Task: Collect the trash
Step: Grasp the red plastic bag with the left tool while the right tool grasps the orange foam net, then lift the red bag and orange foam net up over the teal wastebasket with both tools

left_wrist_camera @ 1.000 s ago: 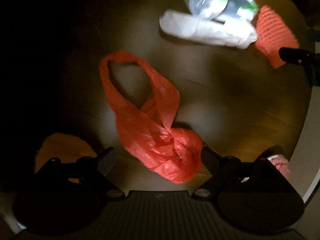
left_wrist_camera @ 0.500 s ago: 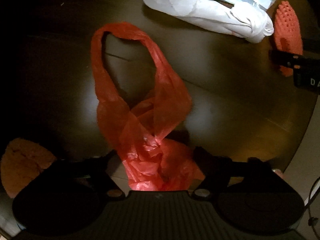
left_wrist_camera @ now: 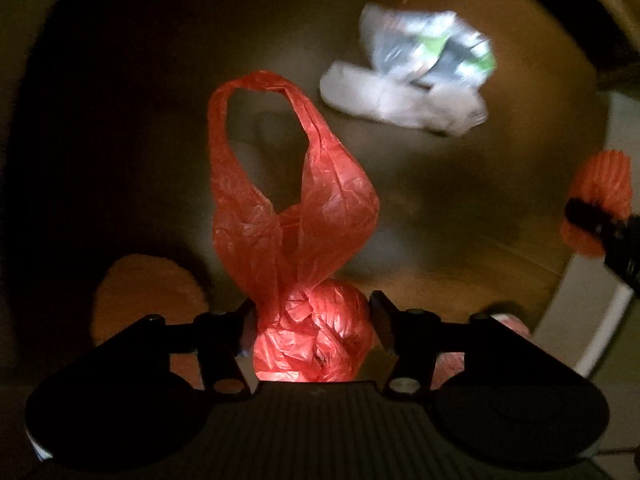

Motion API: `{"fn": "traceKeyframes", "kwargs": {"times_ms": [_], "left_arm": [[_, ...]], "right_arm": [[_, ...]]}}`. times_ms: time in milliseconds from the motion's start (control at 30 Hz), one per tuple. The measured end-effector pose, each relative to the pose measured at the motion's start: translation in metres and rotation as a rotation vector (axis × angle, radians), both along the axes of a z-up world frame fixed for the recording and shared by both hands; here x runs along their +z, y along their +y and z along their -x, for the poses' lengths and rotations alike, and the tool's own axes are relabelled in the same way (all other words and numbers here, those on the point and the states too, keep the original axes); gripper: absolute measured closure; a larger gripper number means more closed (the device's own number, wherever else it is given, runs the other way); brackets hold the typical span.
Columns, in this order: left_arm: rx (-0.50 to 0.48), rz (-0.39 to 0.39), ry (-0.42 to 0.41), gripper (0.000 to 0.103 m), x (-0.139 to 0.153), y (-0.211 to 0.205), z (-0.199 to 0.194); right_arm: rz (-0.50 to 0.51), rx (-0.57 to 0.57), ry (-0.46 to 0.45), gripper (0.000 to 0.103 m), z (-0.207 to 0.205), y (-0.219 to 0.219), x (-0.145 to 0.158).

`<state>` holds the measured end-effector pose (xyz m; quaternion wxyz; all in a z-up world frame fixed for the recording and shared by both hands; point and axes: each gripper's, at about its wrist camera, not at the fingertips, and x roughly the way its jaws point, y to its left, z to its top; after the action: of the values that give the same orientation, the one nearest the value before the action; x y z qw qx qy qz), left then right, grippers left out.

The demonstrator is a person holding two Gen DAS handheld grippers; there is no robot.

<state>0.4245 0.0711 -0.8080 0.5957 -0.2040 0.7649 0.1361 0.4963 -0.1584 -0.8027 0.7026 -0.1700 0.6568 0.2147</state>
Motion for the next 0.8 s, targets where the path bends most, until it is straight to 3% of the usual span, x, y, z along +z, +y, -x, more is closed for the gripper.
{"fn": "traceKeyframes", "kwargs": {"times_ms": [167,600,800], "left_arm": [[-0.050,-0.016,-0.058,0.047,0.091,-0.003,-0.005],[-0.164,-0.046,-0.254,0.047,0.375,0.029,-0.057],[-0.175,-0.051,-0.363,0.046,0.475,0.036,-0.075]], "right_arm": [[-0.046,-0.036,0.005,0.090,0.005,0.005,0.086],[-0.203,-0.127,-0.108,0.090,-0.013,0.022,0.350],[-0.268,-0.089,-0.177,0.090,-0.013,0.035,0.450]]}}
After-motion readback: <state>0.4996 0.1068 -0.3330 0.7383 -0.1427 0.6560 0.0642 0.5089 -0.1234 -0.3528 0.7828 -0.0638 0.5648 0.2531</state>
